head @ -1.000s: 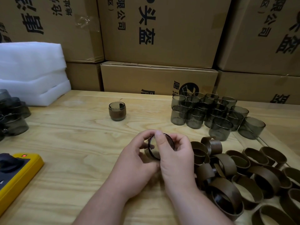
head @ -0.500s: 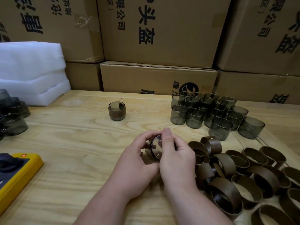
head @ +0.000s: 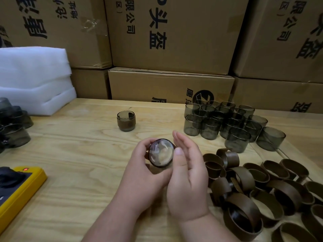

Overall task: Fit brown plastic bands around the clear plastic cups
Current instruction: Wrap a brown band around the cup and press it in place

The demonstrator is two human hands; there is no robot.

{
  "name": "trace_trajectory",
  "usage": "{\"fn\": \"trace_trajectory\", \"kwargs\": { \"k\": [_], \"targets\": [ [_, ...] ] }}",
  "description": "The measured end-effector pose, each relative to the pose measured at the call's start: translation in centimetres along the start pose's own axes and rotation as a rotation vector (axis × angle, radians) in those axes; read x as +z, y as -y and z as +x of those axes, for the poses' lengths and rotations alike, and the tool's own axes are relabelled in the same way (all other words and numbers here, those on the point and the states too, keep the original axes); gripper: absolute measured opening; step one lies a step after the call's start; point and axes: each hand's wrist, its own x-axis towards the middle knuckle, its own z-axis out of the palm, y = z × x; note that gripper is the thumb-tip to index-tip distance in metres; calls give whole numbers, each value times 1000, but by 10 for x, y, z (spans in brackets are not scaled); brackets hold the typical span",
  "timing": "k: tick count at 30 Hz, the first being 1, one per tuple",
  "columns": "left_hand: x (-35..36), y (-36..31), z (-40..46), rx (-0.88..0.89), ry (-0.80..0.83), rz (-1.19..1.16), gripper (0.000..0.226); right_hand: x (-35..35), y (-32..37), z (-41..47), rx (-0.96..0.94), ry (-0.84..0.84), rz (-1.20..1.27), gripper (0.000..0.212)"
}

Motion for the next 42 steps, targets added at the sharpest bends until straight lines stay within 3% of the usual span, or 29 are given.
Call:
{"fn": "trace_trajectory", "kwargs": {
  "k": [3, 7, 10, 12, 15, 18, 23, 27, 32, 35, 39, 42],
  "targets": [
    [-1, 1, 1, -19, 30, -103, 66, 0, 0, -3, -105, 82, -5, 49],
    [-5, 0, 3, -47, -31, -352, 31, 1, -1, -3, -10, 64, 2, 54],
    [-7, -2, 2, -96, -63, -494, 50, 0, -2, 1, 113, 43, 34, 52],
    [-7, -2, 3, -118, -71, -532, 62, 0, -1, 1, 89, 46, 16, 45],
    [-5, 0, 4, -109, -57, -533, 75, 1, 1, 0, 24, 76, -11, 28],
    [-7, 2, 5, -82, -46, -544, 77, 0, 3, -2, 45, 158, -18, 34],
    [-6, 1, 4, -30, -55, -496, 59, 1, 6, -2, 130, 203, -148, 45],
    [-4, 1, 3, -46, -96, -470, 55, 5, 17, -1, 194, 331, -154, 27],
    [-4, 0, 5, -44, -88, -447, 55, 2, 23, 0, 118, 472, -47, 29],
    [-3, 0, 6, -39, -4, -450, 58, 2, 21, 0, 110, 458, 13, 27],
    [-3, 0, 5, -23, 30, -432, 59, 4, 16, -2, 244, 362, 97, 25],
    [-2, -1, 4, -20, 0, -420, 59, 5, 11, -3, 197, 248, 74, 39]
  ]
}}
